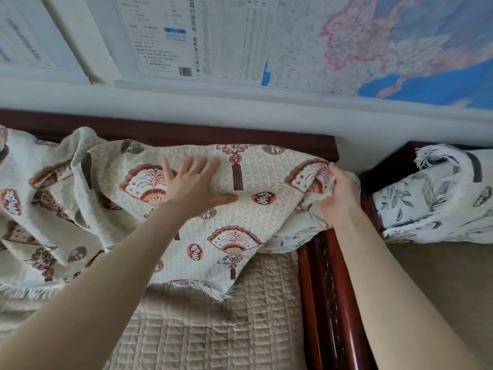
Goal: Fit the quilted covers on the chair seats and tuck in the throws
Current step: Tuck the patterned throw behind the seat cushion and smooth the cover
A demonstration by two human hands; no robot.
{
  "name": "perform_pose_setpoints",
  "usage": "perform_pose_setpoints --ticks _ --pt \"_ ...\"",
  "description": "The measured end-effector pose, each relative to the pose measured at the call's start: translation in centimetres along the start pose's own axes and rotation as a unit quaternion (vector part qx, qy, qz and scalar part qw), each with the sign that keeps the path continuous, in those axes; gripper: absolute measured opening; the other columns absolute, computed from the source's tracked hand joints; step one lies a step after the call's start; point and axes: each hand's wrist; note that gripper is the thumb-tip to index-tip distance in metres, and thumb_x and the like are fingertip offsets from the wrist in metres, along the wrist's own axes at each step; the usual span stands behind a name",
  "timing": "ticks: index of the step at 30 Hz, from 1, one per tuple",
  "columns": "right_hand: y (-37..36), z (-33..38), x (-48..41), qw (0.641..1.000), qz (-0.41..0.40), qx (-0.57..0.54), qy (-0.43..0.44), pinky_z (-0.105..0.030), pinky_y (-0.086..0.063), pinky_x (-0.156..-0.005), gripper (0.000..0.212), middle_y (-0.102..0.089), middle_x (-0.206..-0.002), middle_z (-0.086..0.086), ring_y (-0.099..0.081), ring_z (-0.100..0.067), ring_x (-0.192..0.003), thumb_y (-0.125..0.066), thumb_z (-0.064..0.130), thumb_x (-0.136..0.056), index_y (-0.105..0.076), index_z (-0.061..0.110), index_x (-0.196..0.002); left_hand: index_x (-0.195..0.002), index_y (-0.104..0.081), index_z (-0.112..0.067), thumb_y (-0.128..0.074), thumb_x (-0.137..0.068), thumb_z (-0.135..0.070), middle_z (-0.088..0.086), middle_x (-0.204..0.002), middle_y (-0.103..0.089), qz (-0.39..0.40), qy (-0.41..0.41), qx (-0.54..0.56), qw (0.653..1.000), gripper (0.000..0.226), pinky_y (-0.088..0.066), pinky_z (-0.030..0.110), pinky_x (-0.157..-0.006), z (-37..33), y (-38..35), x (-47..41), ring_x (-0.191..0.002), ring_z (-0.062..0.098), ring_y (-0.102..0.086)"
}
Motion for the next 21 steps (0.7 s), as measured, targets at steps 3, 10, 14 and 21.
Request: perform_pose_setpoints --ticks 3,10,14,21 --pt "0.6 0.0 -0.2 0.992 0.026 0.116 -0.033 -0.042 -0.055 -0.087 0.041 -0.072 -0.107 -0.014 -0.071 -0.028 -0.096 -0.074 0.034 -0.082 -0.069 0.006 -0.111 -0.153 -0.009 -0.035 -0.021 -0.060 -0.092 -0.007 -0.156 -0.024 0.001 -0.008 0.002 1.000 0.110 0.009 0.065 -0.110 -1.4 -0.2 -0.2 -0.147 0.021 -0.012" --pt "2.1 1.6 -1.6 0.988 -0.008 0.148 0.046 -0.042 -0.057 -0.076 0.007 -0.071 -0.093 -0.014 -0.070 -0.028 -0.081 -0.068 0.015 -0.088 -0.062 0.011 -0.091 -0.151 -0.005 -0.042 -0.029 -0.062 -0.093 -0.008 -0.156 -0.022 -0.004 -0.029 0.009 1.000 0.106 0.013 0.066 -0.109 -4.8 -1.2 -0.9 -0.146 0.024 -0.009" --pt "3.4 3.5 -2.3 0.989 -0.046 0.101 0.095 -0.038 -0.054 -0.068 0.007 -0.064 -0.083 -0.013 -0.064 -0.027 -0.072 -0.063 0.004 -0.089 -0.058 0.008 -0.088 -0.152 0.000 -0.042 -0.037 -0.067 -0.090 -0.007 -0.157 -0.018 -0.002 -0.047 0.008 0.999 0.104 0.017 0.066 -0.106 -7.0 -1.5 -1.5 -0.146 0.024 -0.005" --pt "5.4 5.6 -4.1 0.983 -0.084 0.140 0.078 -0.032 -0.054 -0.061 0.011 -0.067 -0.081 -0.014 -0.065 -0.024 -0.063 -0.069 0.010 -0.084 -0.061 0.003 -0.086 -0.152 -0.006 -0.042 -0.035 -0.068 -0.090 -0.009 -0.156 -0.022 0.002 -0.049 0.012 0.999 0.100 0.013 0.068 -0.107 -10.7 -1.9 -3.2 -0.145 0.024 -0.012"
Point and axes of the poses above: each hand's wrist, its own x-axis away from the middle knuckle, its own y-axis out of the back of the hand, z = x × y
